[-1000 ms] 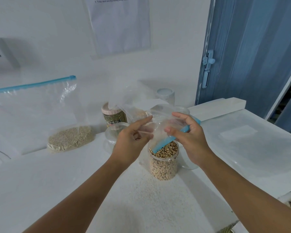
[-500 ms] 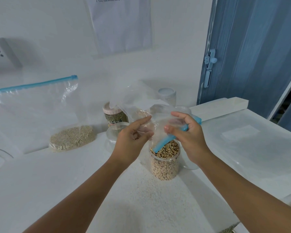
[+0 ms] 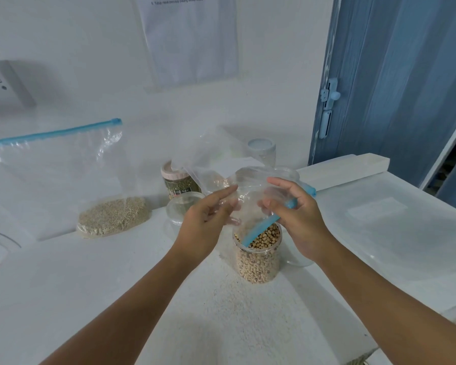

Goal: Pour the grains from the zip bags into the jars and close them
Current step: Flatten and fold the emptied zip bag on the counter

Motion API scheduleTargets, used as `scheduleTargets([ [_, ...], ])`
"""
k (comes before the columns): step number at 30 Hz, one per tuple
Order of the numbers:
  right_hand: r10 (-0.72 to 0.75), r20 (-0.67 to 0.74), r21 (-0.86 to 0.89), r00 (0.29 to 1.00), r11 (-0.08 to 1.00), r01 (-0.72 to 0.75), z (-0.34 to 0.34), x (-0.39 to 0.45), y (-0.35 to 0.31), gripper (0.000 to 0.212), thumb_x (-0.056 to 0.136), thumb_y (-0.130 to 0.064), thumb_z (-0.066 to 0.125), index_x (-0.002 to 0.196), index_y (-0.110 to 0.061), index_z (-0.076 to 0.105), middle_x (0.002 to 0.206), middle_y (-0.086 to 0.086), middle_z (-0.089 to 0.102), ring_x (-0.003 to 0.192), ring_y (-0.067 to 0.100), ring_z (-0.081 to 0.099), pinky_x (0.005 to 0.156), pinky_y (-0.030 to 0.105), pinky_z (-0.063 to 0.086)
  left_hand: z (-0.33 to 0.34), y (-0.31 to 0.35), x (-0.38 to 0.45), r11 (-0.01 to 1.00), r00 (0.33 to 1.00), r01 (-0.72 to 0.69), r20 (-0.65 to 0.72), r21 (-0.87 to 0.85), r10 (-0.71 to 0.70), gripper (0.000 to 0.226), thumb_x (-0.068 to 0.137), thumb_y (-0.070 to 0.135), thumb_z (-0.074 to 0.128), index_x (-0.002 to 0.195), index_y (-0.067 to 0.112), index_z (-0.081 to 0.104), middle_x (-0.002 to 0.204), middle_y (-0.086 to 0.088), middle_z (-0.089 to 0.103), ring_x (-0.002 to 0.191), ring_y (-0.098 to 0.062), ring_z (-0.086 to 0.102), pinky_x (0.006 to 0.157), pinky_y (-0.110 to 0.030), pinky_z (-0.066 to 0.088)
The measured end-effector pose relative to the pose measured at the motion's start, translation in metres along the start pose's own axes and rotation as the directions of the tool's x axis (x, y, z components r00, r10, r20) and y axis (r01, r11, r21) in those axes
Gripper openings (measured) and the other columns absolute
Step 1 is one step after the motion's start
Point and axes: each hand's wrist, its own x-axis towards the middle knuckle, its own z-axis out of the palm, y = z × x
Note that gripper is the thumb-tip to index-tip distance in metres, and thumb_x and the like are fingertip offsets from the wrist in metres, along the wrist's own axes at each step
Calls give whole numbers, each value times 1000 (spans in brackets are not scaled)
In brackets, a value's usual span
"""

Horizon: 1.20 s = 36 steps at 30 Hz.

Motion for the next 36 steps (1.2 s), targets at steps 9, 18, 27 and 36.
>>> scheduleTargets([
  [9, 74, -37, 160, 997, 985, -68, -4, 5, -3, 28, 106, -7, 53, 129, -12, 69, 125, 1, 75, 114, 25, 73, 105, 46, 55, -1, 3, 5, 997, 1000, -10, 8, -81, 11, 40, 105, -1, 54, 133, 26, 65, 116, -10, 77, 106, -22, 75, 77, -33, 64],
  [18, 70, -74, 207, 995, 977, -53, 6, 7, -20, 27, 105, -8, 56, 128, -12, 69, 124, 2, 75, 107, 31, 75, 100, 50, 57, -6, 11, 5, 994, 1000, 4, -29, -113, -7, 35, 105, 7, 57, 133, 26, 67, 121, -13, 75, 98, -31, 76, 82, -32, 63],
  [27, 43, -76, 240, 996, 971, -24, 20, 10, -38, 27, 104, -10, 59, 120, -23, 76, 131, -5, 72, 103, 34, 74, 81, 34, 62, -24, 28, -2, 952, 990, 143, 55, -270, -133, 45, 92, 30, 65, 137, 28, 65, 118, -20, 75, 88, -35, 75, 76, -30, 61],
  [36, -27, 22, 266, 999, 964, 20, 41, 9, -80, 34, 102, 1, 55, 117, -20, 77, 111, -9, 77, 69, 14, 64, 68, 26, 59, -104, 101, -20, 945, 858, 319, 402, 73, -320, 51, 95, 46, 55, 146, 50, 50, 124, -20, 73, 82, -38, 78, 88, -48, 63],
])
